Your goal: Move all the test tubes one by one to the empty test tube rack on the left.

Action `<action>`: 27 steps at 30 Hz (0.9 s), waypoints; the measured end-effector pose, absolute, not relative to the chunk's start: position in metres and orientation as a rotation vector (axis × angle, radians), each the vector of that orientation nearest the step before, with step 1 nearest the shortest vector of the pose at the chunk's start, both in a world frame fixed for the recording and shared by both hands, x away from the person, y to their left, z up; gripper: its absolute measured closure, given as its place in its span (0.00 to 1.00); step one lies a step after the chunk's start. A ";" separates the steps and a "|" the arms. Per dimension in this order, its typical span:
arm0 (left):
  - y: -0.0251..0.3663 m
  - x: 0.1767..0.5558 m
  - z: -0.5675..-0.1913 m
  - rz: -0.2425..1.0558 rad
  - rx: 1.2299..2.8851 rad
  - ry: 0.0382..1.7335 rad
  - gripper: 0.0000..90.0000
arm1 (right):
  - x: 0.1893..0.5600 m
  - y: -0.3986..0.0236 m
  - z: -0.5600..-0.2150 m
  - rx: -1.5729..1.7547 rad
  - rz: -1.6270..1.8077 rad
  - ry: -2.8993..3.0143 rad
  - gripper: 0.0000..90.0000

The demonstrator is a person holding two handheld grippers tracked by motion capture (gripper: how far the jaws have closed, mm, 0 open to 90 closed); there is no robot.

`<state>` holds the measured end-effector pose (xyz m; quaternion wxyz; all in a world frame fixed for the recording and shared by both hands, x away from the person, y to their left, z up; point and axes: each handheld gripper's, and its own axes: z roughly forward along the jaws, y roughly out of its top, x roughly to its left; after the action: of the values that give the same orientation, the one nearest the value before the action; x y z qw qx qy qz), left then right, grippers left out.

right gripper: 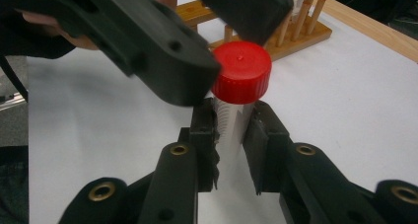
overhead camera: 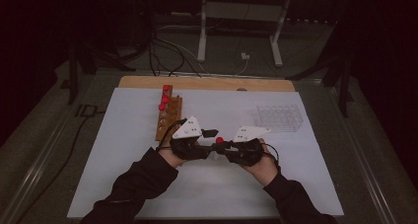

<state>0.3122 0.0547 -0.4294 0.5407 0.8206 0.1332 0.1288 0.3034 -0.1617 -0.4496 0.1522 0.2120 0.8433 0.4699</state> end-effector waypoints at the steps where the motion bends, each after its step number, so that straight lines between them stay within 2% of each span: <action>1: 0.054 0.313 -0.430 0.305 1.955 0.316 0.68 | 0.303 -0.162 -0.449 0.606 1.351 2.419 0.83; 4: 0.054 0.314 -0.431 0.294 1.949 0.308 0.78 | 0.303 -0.163 -0.449 0.607 1.347 2.414 0.83; 10: 0.054 0.314 -0.429 0.292 1.954 0.290 0.79 | 0.303 -0.164 -0.448 0.603 1.370 2.411 0.82; 12: 0.055 0.313 -0.427 0.301 1.946 0.300 0.80 | 0.303 -0.164 -0.448 0.621 1.377 2.406 0.62; 16: 0.064 0.314 -0.419 0.328 1.926 0.327 0.80 | 0.302 -0.170 -0.446 0.659 1.399 2.350 0.40; 21: 0.080 0.318 -0.409 0.380 1.892 0.388 0.80 | 0.299 -0.181 -0.443 0.697 1.421 2.306 0.28; 27: 0.101 0.323 -0.399 0.447 1.855 0.456 0.80 | 0.294 -0.194 -0.441 0.713 1.470 2.280 0.05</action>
<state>0.3233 0.1014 -0.3995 0.5561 0.7859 0.1931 0.1894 0.2936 -0.1939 -0.4414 0.1673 0.2507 0.8013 0.5168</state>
